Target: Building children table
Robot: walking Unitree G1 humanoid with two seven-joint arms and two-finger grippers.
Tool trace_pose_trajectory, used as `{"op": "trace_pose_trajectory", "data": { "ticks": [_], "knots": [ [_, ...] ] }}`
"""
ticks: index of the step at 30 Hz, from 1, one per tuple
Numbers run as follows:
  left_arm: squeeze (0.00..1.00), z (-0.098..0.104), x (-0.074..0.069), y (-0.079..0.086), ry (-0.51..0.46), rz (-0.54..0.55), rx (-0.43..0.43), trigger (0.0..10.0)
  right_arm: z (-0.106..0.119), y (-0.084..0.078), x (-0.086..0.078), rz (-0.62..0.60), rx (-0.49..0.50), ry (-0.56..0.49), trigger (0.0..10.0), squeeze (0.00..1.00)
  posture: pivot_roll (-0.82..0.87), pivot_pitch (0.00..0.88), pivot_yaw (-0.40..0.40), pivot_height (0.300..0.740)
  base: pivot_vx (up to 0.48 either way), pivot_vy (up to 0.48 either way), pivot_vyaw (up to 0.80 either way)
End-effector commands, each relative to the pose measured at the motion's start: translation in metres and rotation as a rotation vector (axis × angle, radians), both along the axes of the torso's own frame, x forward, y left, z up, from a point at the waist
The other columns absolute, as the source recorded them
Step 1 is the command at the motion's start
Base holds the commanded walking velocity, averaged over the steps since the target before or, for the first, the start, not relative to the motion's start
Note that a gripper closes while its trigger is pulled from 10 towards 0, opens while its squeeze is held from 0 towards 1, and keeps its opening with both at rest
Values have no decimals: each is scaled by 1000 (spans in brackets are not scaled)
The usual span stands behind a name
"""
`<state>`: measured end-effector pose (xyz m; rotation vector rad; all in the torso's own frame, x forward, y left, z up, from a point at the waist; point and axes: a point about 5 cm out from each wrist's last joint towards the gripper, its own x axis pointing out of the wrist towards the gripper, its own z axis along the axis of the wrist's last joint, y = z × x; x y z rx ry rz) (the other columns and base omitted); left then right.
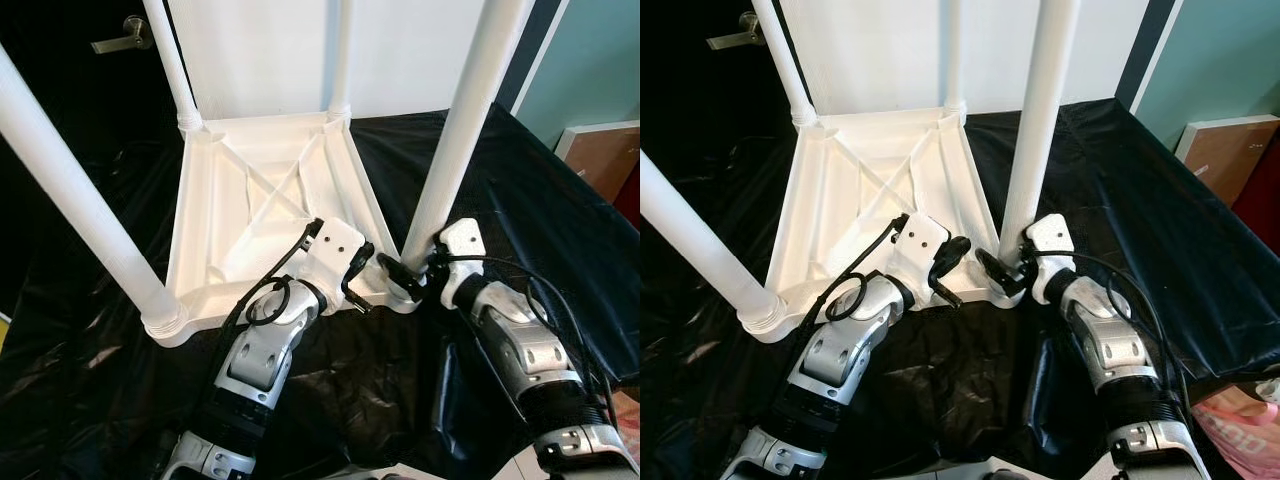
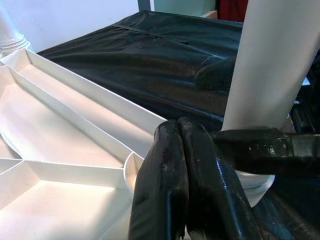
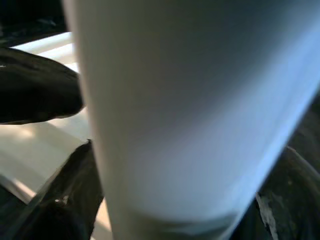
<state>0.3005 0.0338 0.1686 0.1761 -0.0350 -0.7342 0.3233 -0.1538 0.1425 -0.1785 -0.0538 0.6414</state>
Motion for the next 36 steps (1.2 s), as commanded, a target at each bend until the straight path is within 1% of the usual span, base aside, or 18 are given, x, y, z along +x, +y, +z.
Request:
{"op": "trace_pose_trajectory", "data": {
  "ticks": [1,2,3,6,12,16,17,19,20,21,24,27,30,32,33,35,36],
  "knots": [
    [0,0,1,3,-10,35,17,10000,-4,5,1,43,-13,18,2275,0,-42,56,-27,740,0,0,0],
    [0,0,1,3,-10,35,17,10000,-4,5,1,43,-13,18,2275,0,-42,56,-27,740,0,0,0],
    [0,-1,0,6,-9,43,22,10000,-6,3,2,55,-17,26,0,0,-34,58,-32,740,0,0,0],
    [0,-4,-2,9,-4,51,33,10000,-10,-1,1,67,-24,42,0,0,-31,57,-33,740,0,0,0],
    [0,-5,-4,8,-3,43,39,10000,-16,-6,0,70,-29,68,0,0,-32,57,-30,740,0,0,0],
    [0,-9,-9,7,3,-14,51,10000,-19,-10,1,52,-17,77,0,0,-45,54,-19,740,0,0,0],
    [0,-10,-14,6,10,-61,54,10000,-19,-11,1,40,-6,79,10000,0,-51,53,-16,740,0,0,0],
    [0,-13,-20,5,16,-120,66,10000,-20,-12,2,24,12,82,10000,0,-53,51,-17,740,0,0,0],
    [0,-13,-20,5,16,-120,66,10000,-20,-12,2,24,12,82,10000,0,-53,51,-17,740,0,0,0],
    [0,-15,-22,5,24,-144,85,10000,-20,-12,2,8,26,89,10000,0,-58,50,-15,740,0,0,0],
    [0,-17,-23,5,32,-151,98,10000,-21,-11,2,-3,33,93,10000,0,-58,50,-15,740,0,0,0],
    [0,-23,-21,10,51,-116,120,10000,-32,-8,-2,-104,3,117,10000,0,-61,51,-15,740,0,0,0],
    [12,-26,-22,11,91,-125,93,10000,-41,2,-10,-201,59,131,10000,0,-53,50,-14,740,0,0,0],
    [12,-27,-22,12,100,-130,86,10000,-42,3,-11,-217,71,133,10000,0,-53,50,-14,740,0,0,0],
    [1000,-27,-24,12,116,-140,62,10000,-43,6,-13,-249,82,130,10000,0,-46,53,-18,740,0,0,0],
    [1000,-28,-30,13,157,-182,22,10000,-47,11,-18,-339,127,141,10000,0,-45,53,-19,740,0,0,0],
    [1000,-28,-32,14,159,-188,23,10000,-50,13,-20,-409,150,148,10000,0,-38,58,-25,740,0,0,0]
  ]
}}
